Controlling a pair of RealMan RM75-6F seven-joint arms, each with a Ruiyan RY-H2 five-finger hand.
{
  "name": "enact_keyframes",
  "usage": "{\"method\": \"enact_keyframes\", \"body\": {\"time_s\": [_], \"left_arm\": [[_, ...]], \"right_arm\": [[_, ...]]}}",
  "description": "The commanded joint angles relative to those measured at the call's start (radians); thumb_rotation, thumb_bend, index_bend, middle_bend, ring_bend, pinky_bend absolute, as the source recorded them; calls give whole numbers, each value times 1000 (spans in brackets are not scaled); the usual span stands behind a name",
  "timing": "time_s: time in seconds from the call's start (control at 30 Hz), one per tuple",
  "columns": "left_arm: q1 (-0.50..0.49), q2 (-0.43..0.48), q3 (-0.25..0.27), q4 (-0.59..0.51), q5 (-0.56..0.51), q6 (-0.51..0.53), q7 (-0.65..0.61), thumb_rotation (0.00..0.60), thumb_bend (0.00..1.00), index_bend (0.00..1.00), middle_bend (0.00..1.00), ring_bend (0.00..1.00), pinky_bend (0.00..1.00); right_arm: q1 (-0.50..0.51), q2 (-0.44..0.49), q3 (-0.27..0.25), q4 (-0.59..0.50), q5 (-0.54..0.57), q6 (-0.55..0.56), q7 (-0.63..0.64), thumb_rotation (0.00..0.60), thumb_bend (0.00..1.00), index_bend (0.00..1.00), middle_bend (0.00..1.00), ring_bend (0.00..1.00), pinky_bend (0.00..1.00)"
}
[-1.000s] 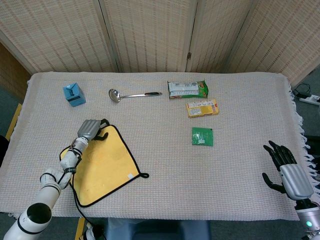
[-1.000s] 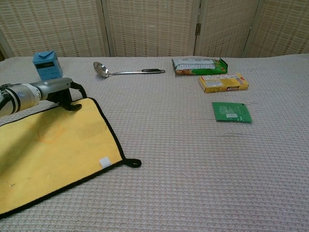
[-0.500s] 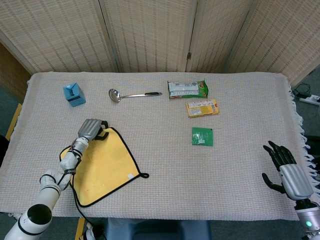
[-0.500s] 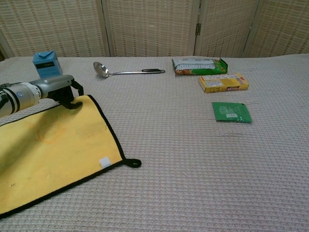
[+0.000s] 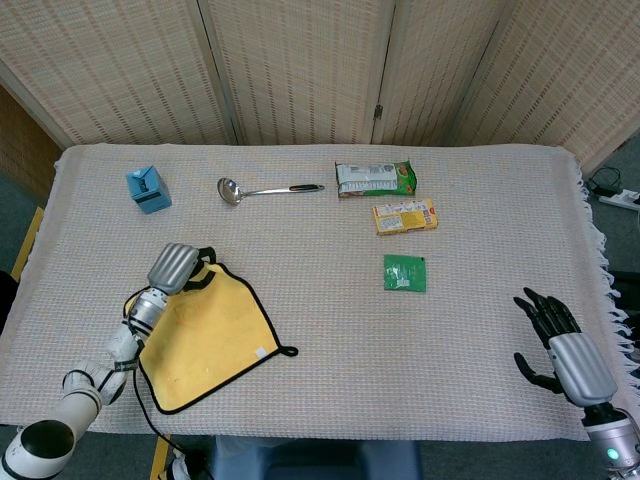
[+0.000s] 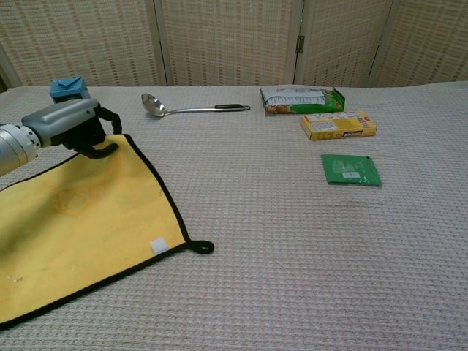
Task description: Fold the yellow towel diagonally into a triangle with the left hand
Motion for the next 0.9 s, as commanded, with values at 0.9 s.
{"method": "enact_keyframes", "body": {"time_s": [0.9], "left_arm": [[434, 184, 105, -683, 62, 416, 462, 600, 486, 538, 1000, 1000, 1000]], "right_arm": [[-4, 10, -33, -42, -83, 45, -2, 600, 453, 0, 0, 0, 0]]}}
